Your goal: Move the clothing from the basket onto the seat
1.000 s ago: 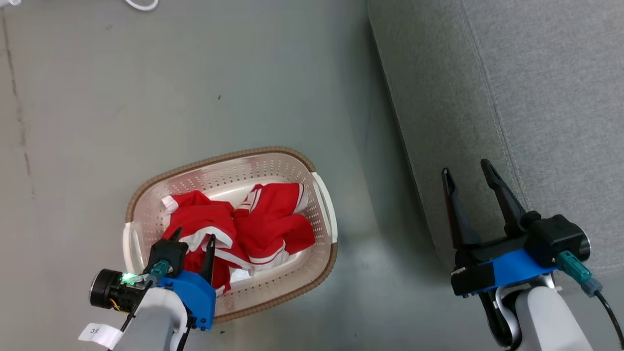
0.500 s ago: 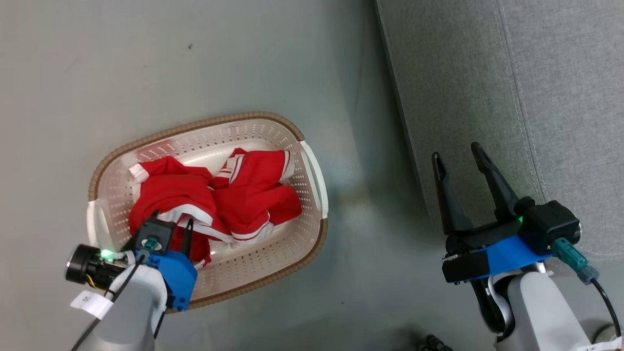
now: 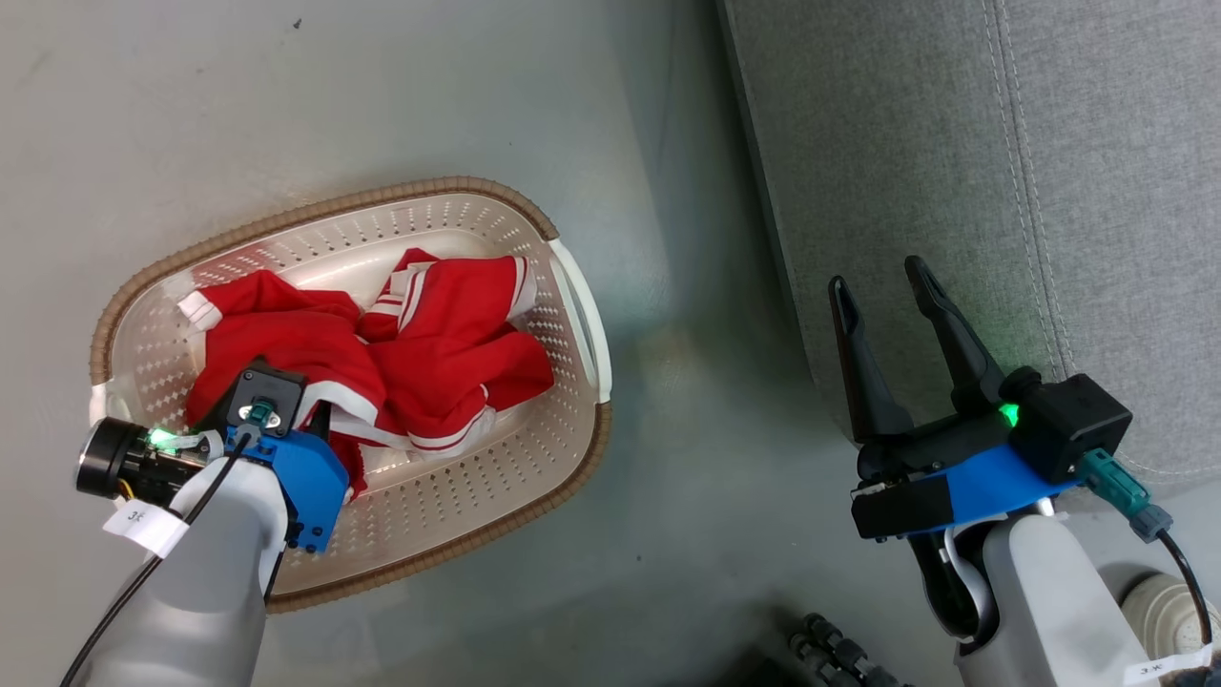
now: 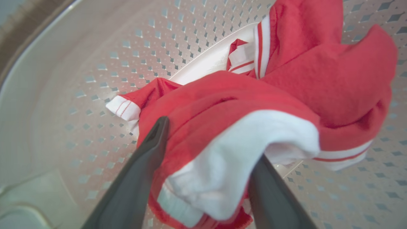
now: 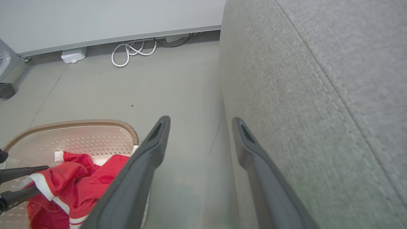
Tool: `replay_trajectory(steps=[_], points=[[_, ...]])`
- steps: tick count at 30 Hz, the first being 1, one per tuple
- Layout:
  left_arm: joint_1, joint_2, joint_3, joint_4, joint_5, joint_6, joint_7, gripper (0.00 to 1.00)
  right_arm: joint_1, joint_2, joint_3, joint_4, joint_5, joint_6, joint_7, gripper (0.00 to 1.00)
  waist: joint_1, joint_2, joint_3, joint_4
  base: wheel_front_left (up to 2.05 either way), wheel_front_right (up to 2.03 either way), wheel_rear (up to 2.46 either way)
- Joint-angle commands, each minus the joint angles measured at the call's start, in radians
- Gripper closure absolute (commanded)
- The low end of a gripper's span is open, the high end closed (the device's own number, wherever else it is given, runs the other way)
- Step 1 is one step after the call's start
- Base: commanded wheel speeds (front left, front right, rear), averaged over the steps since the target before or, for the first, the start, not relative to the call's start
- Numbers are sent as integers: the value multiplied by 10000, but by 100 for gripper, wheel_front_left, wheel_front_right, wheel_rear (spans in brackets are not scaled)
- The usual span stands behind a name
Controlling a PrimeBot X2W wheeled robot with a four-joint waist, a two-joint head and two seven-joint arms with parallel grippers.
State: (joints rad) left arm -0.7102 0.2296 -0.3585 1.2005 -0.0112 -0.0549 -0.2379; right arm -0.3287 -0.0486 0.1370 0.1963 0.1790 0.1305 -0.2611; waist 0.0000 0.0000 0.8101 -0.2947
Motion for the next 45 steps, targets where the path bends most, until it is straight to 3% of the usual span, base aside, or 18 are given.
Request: replay_trajectory(steps=[1,13,20,31,45], points=[[-218,68,1,55,-46,-38,3,100,-174,-32,20,-58,111,5,-56,0,0,0,41,-55,0,0,0],[-350,-116,-123,162,-274,-103,-185,100,-196,-32,-5,4,100,5,-58,0,0,0,-102,74,0,0,0],[-124,-256,-15,199,-657,-359,-270,100,-261,-34,-90,166,-137,5,-58,0,0,0,-744,446,0,0,0],[1044,-671,-398,-841,-1250,-760,-284,100,249,-35,-380,823,-639,5,-52,0,0,0,-3047,1339,0,0,0],[2059,-1102,-2959,-2737,-3208,-743,-286,100,1598,-35,-641,1095,-893,5,555,0,0,0,-6095,2179,0,0,0]])
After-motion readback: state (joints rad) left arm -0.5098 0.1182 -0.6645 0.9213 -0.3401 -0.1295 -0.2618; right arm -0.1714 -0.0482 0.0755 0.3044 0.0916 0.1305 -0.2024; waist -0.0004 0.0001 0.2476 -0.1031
